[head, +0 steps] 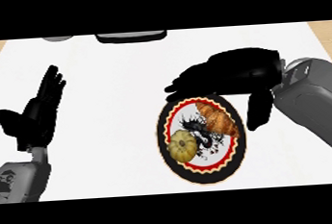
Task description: Pick the croissant from the plate and place it in the pan
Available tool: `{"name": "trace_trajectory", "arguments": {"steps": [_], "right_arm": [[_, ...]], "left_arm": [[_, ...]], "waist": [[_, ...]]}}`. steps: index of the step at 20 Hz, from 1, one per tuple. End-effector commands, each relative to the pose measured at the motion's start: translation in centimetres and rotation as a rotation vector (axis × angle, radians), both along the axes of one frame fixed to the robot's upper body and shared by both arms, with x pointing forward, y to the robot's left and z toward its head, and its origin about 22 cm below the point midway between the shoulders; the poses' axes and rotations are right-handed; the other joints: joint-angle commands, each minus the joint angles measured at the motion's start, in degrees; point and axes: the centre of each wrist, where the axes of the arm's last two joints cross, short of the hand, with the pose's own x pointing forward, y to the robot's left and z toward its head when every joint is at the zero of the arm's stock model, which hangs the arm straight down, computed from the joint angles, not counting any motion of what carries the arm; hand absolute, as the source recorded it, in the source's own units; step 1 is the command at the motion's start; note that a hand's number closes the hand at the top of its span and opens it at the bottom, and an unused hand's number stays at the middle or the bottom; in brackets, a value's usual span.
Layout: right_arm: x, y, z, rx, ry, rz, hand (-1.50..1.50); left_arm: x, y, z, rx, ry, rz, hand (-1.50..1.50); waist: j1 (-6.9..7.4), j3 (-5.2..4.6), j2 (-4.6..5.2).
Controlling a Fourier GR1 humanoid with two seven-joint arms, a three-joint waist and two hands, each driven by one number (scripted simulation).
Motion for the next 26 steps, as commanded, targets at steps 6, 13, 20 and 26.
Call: {"name": "trace_trajectory", "arguments": {"steps": [6,13,20,26], "right_arm": [[0.9,-0.2,-1.8,-0.066,-0.027,-0.055,-1.5],[1.4,0.8,-5.1,-0.148,0.006,-0.034,-1.5],[1.3,0.7,-5.3,-0.247,0.001,0.012,-1.5],[0.8,0.0,-9.3,-0.298,-0.042,0.024,-1.5]], "left_arm": [[1.1,-0.2,-0.1,-0.008,-0.004,-0.007,0.0],[-0.5,-0.5,-0.3,-0.006,0.005,-0.017,0.0],[-0.9,0.2,0.0,0.003,0.003,0.006,0.0],[-0.5,0.8,-0.1,-0.018,0.009,-0.004,0.0]], "waist": [[0.28,-0.01,0.24],[0.65,0.01,0.2],[0.58,0.01,0.07],[0.39,0.01,0.12]]}}
